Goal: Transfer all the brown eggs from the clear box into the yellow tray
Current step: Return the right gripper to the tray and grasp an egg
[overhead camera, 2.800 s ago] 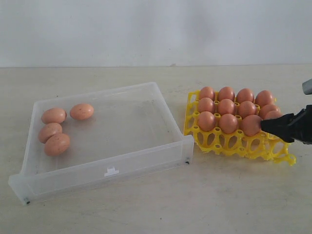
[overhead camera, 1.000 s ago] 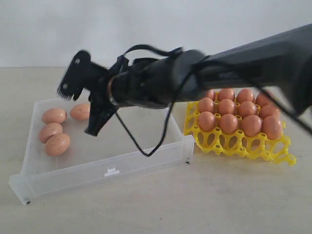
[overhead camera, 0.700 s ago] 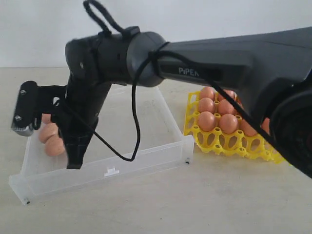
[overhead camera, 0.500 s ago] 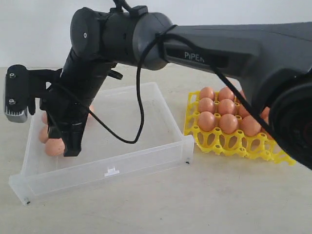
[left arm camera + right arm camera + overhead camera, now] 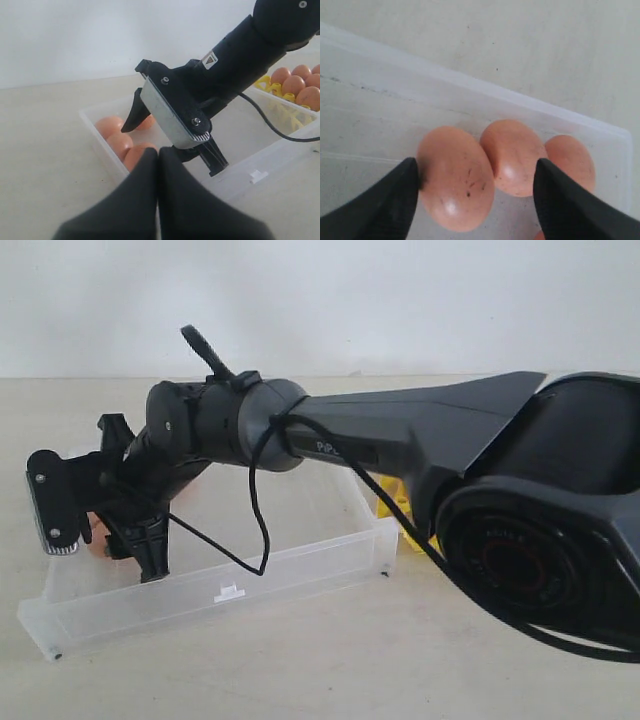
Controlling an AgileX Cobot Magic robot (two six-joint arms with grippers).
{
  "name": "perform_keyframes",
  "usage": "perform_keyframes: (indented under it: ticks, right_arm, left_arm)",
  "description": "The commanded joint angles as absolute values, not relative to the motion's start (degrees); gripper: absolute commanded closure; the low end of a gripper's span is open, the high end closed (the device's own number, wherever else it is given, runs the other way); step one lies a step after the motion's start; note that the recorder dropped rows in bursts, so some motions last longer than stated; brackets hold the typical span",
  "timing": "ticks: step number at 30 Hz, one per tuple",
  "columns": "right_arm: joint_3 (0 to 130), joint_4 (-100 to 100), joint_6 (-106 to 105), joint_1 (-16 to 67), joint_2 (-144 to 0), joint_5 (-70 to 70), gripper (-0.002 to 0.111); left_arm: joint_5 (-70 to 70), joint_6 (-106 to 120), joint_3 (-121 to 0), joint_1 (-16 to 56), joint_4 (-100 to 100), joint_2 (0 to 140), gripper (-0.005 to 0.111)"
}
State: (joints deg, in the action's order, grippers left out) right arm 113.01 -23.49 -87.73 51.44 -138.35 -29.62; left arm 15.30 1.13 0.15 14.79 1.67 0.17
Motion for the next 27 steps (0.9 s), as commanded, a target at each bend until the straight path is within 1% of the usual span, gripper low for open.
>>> perform_keyframes:
  ticks: [1, 11, 13, 14, 17, 19, 20, 21, 27]
  right_arm:
    - [113.32, -23.73, -86.90, 51.37, -138.65, -29.06, 0.045]
    - [113.32, -23.73, -84.01, 51.26, -140.89, -29.92, 0.045]
    - [113.32, -23.84, -82.77, 51.26, -141.12, -29.47, 0.048]
    - [113.32, -23.84, -81.44, 51.17, -141.12, -29.12, 0.051]
    - [113.32, -23.73, -75.87, 51.17, -141.12, -28.58, 0.072]
    - [113.32, -23.73, -72.18, 51.17, -141.12, -28.58, 0.095]
    - [113.32, -23.73, -70.98, 51.17, -141.02, -28.58, 0.105]
    - [113.32, -23.73, -69.20, 51.17, -140.91, -28.58, 0.108]
    - [113.32, -23.84, -65.88, 51.17, -136.90, -28.68, 0.108]
  left_arm:
    - [14.73, 1.16, 0.00, 14.80, 2.13, 0.00, 0.111]
    - [14.60, 1.16, 0.00, 14.80, 2.13, 0.00, 0.111]
    - [14.60, 1.16, 0.00, 14.80, 2.13, 0.00, 0.111]
    - [14.60, 1.16, 0.00, 14.80, 2.13, 0.00, 0.111]
    - [14.60, 1.16, 0.00, 14.80, 2.13, 0.00, 0.111]
    - [14.60, 1.16, 0.00, 14.80, 2.13, 0.00, 0.111]
    - [14.60, 1.16, 0.00, 14.80, 2.13, 0.00, 0.111]
    - [14.60, 1.16, 0.00, 14.80, 2.13, 0.00, 0.111]
    - [14.60, 1.16, 0.00, 14.80, 2.13, 0.00, 0.111]
